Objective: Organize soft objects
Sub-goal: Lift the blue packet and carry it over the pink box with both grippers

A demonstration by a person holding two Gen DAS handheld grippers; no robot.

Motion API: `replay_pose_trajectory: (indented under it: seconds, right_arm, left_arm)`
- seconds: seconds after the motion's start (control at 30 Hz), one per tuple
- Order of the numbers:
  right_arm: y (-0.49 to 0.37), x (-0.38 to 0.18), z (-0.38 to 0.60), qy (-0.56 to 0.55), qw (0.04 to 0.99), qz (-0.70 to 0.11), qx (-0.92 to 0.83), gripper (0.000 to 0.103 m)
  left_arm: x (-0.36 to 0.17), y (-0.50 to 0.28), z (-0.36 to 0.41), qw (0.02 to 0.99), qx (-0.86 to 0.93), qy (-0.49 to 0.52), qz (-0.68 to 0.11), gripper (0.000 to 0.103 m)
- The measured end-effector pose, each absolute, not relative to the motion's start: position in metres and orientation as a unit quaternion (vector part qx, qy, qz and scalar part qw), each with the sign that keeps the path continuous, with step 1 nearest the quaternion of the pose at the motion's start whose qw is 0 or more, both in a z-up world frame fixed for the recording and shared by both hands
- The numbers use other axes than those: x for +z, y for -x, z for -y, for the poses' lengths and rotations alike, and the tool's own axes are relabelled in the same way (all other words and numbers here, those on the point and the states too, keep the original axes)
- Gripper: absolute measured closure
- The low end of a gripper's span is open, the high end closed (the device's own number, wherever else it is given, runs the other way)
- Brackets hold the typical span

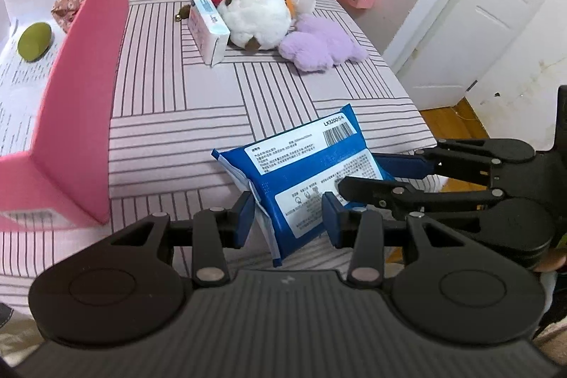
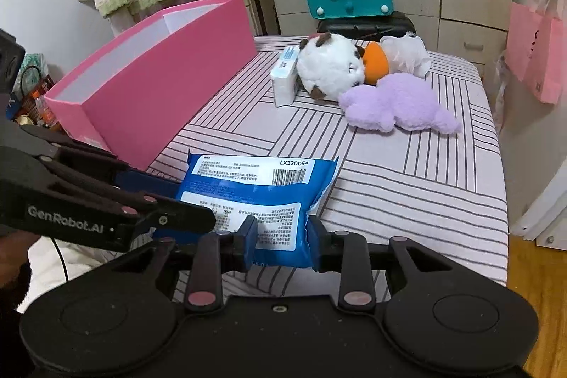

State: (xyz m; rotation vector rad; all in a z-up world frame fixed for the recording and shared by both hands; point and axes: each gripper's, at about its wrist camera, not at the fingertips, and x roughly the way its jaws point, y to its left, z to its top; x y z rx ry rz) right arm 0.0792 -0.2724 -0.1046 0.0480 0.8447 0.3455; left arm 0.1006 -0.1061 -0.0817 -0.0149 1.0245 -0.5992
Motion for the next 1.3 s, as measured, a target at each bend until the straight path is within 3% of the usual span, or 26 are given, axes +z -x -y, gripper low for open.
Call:
replay_pose_trajectory:
  seconds: [0.67, 1.3]
  right_arm:
    - [-0.032, -0.084, 0.236, -0.021, 0.887, -0.400, 0.232, 0.066]
    - [-0.023, -0.022, 0.168, 0.041, 0.886, -0.349, 0.302, 0.063]
  left_arm:
    - [-0.070, -0.051, 0.053, 0.838, -0.277, -0.009, -0.471, 0.063]
    - [-0.006, -0.031, -0.025, 0.864, -0.268, -0.012, -0.425, 0.063]
